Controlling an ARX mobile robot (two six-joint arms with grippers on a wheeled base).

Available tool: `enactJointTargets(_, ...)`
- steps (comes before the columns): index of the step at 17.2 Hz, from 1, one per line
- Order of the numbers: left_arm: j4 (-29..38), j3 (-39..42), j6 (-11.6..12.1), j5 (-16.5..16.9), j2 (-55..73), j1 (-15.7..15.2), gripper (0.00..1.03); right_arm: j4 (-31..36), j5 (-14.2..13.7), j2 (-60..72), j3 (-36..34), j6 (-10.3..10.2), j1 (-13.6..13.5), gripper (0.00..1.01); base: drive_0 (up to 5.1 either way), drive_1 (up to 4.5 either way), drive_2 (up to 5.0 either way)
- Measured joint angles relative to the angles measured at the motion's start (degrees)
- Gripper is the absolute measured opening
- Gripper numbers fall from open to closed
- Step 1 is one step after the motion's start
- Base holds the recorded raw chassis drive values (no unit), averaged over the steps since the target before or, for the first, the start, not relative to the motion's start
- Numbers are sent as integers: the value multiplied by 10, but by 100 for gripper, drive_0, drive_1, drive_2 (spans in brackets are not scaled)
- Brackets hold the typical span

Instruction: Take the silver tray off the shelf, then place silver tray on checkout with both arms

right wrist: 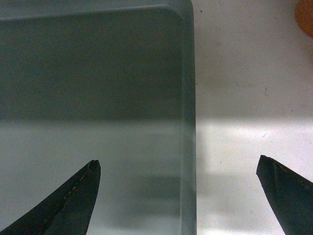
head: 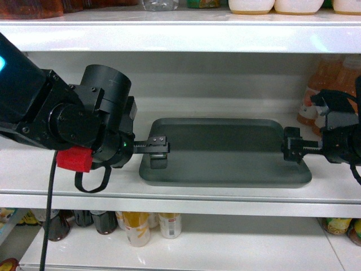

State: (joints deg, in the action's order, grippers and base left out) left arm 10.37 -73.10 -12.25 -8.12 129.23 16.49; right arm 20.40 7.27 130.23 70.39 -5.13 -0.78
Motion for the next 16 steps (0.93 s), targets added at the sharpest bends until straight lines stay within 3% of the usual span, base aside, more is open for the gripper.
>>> enactJointTargets(6, -61, -76, -3, -20, 54, 2, 98, -133, -51, 107, 181, -16, 0, 98, 0, 0, 0)
enactJointTargets(10, -86, -90, 2, -24, 63, 2, 98, -193, -63, 135, 240, -16, 0, 95, 0, 0, 0)
enactJointTargets(14, -116, -92, -24, 9, 65, -7, 66, -210, -59, 137, 244, 3, 1, 57, 0, 0, 0)
enactJointTargets(16, -114, -85, -39, 16, 63, -8, 44, -205, -55, 134, 233, 13, 0, 36, 0, 0, 0)
